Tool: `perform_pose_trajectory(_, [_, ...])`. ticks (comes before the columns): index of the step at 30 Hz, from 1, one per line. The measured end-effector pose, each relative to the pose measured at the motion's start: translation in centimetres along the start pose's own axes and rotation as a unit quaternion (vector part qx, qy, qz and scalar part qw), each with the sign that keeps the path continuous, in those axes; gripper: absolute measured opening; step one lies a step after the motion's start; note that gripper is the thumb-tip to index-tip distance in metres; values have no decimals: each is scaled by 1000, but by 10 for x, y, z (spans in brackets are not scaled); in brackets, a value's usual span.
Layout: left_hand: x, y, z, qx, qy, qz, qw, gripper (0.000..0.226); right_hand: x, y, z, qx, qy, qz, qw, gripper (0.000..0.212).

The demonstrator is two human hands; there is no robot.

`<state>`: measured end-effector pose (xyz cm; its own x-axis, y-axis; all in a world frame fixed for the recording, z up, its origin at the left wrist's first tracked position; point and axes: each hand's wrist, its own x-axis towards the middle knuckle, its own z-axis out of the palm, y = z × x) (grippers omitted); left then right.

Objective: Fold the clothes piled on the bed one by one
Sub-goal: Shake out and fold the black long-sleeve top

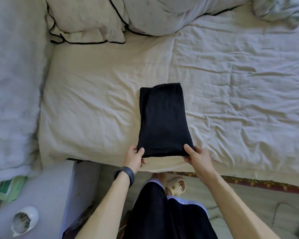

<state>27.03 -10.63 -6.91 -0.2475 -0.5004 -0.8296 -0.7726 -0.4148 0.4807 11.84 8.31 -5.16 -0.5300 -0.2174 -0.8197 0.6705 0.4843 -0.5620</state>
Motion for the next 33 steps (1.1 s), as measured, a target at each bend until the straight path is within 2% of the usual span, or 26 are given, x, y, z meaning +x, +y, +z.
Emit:
perform_pose_trajectory(5, [-41, -50, 6, -1, -5, -34, 999, 23, -37, 60, -7, -80, 76, 32, 993, 29])
perform_pose_trajectory(9, [-61, -81, 10, 65, -13, -52, 996, 31, -54, 93, -13, -126, 69, 45, 989, 36])
perform_pose_trajectory(12, [-73, -90, 9, 45, 5, -39, 998, 36, -64, 101, -16, -125, 50, 21, 991, 35])
perform_pose_trajectory(17, [-82, -61, -3, 0, -8, 89, 996, 25, -78, 72, -23, -87, 22, -61, 994, 21])
perform_pose_trajectory(20, [-76, -24, -17, -29, -71, 116, 990, 14, -76, 35, -34, -32, -60, -76, 995, 30])
perform_pose_trajectory(22, [-64, 2, -25, -32, -137, 129, 982, 21, -63, 10, -40, -77, -100, -112, 986, 41])
perform_pose_trajectory(23, [-55, 14, -27, -9, -148, 138, 979, 22, -53, -2, -41, -127, -97, -141, 977, 38])
perform_pose_trajectory(24, [-44, 24, -28, 43, -134, 151, 978, 17, -40, -14, -40, -174, -80, -166, 967, 30])
perform_pose_trajectory(26, [-16, 47, -26, 175, -43, 192, 965, 7, -10, -33, -34, -248, -11, -198, 948, 12])
perform_pose_trajectory(27, [-2, 57, -24, 207, 3, 208, 956, 11, 5, -40, -29, -268, 8, -202, 942, 14])
perform_pose_trajectory(29, [26, 75, -12, 190, 32, 223, 956, 16, 35, -51, -14, -246, 18, -182, 952, 28])
perform_pose_trajectory(31, [53, 87, 5, 133, 27, 201, 970, 21, 62, -58, 3, -202, 30, -156, 966, 32])
perform_pose_trajectory(33, [76, 92, 21, 110, 60, 169, 978, 28, 85, -62, 19, -210, 76, -147, 964, 33])
